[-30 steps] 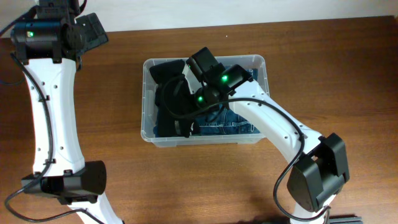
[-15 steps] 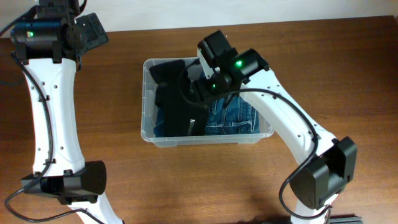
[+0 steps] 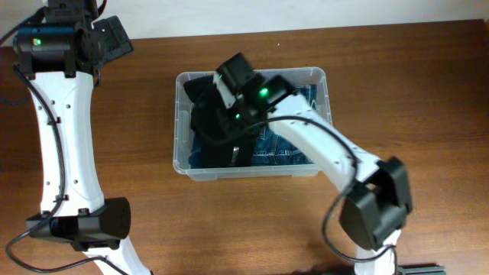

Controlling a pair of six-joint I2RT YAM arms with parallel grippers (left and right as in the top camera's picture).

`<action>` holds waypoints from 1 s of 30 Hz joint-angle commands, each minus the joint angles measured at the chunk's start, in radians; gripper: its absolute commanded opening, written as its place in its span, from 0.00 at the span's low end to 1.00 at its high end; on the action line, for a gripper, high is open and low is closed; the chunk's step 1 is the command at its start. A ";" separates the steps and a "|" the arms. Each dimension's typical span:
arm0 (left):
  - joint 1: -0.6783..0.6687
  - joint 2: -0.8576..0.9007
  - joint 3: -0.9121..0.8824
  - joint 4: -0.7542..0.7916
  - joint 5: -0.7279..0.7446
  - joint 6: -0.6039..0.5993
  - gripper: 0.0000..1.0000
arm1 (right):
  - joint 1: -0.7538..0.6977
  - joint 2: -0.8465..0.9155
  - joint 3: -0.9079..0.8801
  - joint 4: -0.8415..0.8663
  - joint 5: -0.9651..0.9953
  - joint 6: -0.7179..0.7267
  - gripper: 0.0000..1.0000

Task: Pack container
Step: 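Carry the black clothing into the bin and lay it down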

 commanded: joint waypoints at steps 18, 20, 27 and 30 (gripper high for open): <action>0.005 0.005 -0.006 0.002 0.000 -0.013 0.99 | 0.050 -0.013 -0.040 -0.079 -0.076 0.004 0.04; 0.005 0.005 -0.006 0.002 0.000 -0.013 0.99 | 0.053 -0.012 -0.093 -0.056 -0.082 0.004 0.04; 0.005 0.005 -0.006 0.002 0.000 -0.013 1.00 | 0.055 -0.011 -0.366 0.255 -0.082 0.003 0.05; 0.005 0.005 -0.006 0.002 0.000 -0.013 0.99 | 0.052 -0.011 -0.368 0.296 -0.082 -0.010 0.11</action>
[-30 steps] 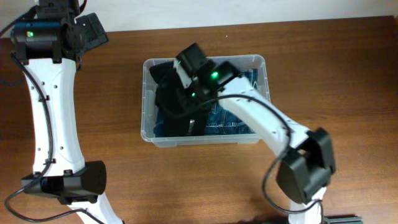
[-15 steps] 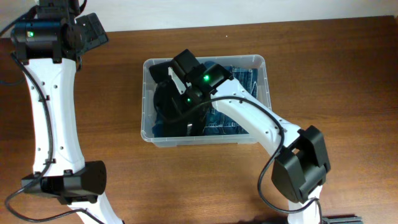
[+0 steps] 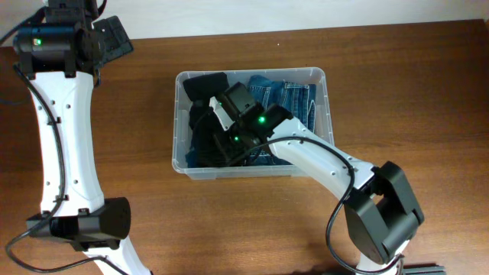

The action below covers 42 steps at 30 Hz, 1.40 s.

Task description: Pack container

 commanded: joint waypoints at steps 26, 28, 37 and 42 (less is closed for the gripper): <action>0.005 0.005 -0.006 0.002 0.000 -0.013 0.99 | -0.169 -0.268 0.639 -0.613 0.108 -0.032 0.99; 0.005 0.005 -0.006 0.002 0.000 -0.013 1.00 | -0.175 -0.300 0.638 -0.615 0.108 -0.032 0.99; 0.005 0.005 -0.006 0.002 0.000 -0.013 1.00 | -0.174 -0.323 0.638 -0.612 0.153 -0.034 0.98; 0.005 0.005 -0.006 0.002 0.000 -0.013 0.99 | -0.174 -0.319 0.638 -0.604 0.195 -0.034 0.98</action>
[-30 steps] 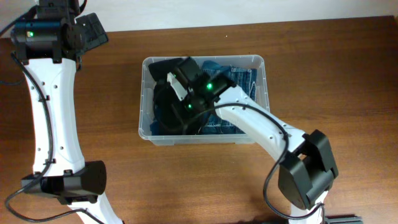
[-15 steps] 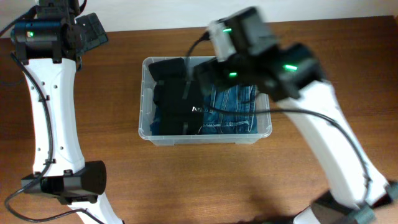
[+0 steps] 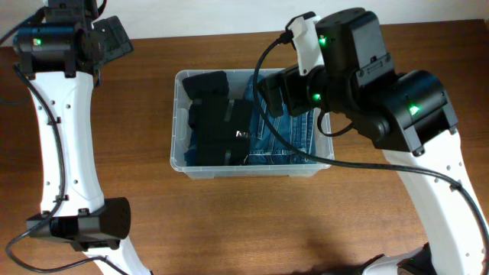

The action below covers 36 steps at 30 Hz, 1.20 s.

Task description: Pack container

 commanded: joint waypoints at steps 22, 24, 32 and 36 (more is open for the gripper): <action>0.005 0.005 -0.006 0.002 0.000 -0.013 1.00 | -0.001 -0.485 -0.179 0.239 0.196 -0.027 0.98; 0.005 0.005 -0.006 0.002 0.000 -0.013 1.00 | -0.001 -0.601 -0.280 0.253 0.200 -0.027 0.98; 0.005 0.005 -0.006 0.002 0.000 -0.013 0.99 | -0.049 -1.091 -0.765 0.293 0.222 -0.025 0.98; 0.005 0.005 -0.006 0.002 0.000 -0.013 0.99 | -0.134 -1.300 -1.002 0.343 0.222 -0.015 0.99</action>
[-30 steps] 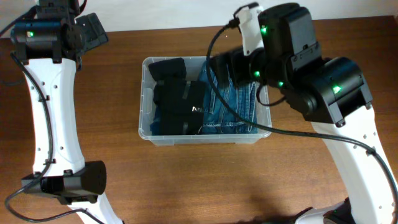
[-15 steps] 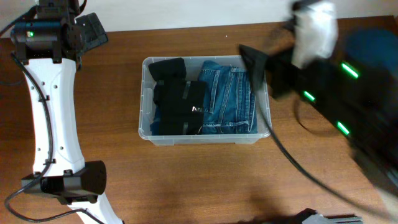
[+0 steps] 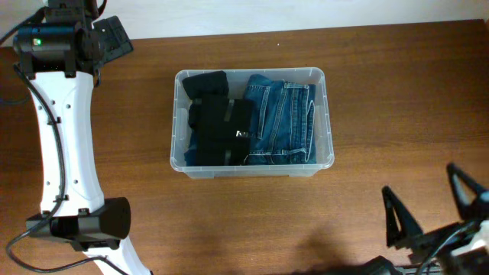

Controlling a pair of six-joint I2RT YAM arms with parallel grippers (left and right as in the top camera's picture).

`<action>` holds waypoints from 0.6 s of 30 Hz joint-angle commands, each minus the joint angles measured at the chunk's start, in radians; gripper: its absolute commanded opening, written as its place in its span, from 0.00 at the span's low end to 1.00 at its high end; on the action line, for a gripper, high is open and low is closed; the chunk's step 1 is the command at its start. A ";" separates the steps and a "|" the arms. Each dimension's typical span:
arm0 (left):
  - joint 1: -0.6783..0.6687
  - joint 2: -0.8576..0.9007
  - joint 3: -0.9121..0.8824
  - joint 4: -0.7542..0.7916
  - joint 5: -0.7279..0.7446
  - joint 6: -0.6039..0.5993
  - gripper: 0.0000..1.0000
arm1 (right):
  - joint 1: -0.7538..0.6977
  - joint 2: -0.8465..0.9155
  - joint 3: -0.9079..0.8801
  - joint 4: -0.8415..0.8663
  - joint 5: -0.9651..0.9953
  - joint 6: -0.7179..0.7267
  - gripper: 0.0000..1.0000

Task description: Pack container

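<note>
A clear plastic container (image 3: 328, 114) stands mid-table in the overhead view. A folded black garment (image 3: 218, 126) fills its left half and folded blue jeans (image 3: 284, 122) lie in the right half. At the table's front right corner, well away from the container, my right gripper (image 3: 432, 206) is open, its two black fingers spread with nothing between them. Far to the left of the container, my left gripper (image 3: 114, 37) is held high at the back left corner; its jaws do not show clearly.
The left arm's white links (image 3: 65, 130) run along the left side of the brown wooden table (image 3: 397, 92), with its base at the front left. The right arm's base is at the bottom edge on the right.
My right arm was above the container's back right part. It now sits at the front right corner of the table, gripper open. The clothes and the left arm have not moved.
My right gripper was first down in the container on the black garment near the back. Then it was on the same garment nearer the front. Later it was up above the container, and now it is clear at the front right, leaving both garments in the container.
</note>
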 commanded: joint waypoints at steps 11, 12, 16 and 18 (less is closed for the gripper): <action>0.005 0.005 -0.006 0.002 0.001 -0.013 0.99 | -0.193 -0.375 -0.702 0.550 -0.015 0.007 0.99; 0.005 0.005 -0.006 0.002 0.001 -0.013 0.99 | -0.197 -0.375 -0.751 0.613 -0.016 0.008 0.98; 0.005 0.005 -0.006 0.002 0.001 -0.013 0.99 | -0.220 -0.375 -0.929 0.835 -0.022 0.061 0.99; 0.005 0.005 -0.006 0.002 0.001 -0.013 0.99 | -0.232 -0.375 -1.011 0.937 -0.022 0.091 0.98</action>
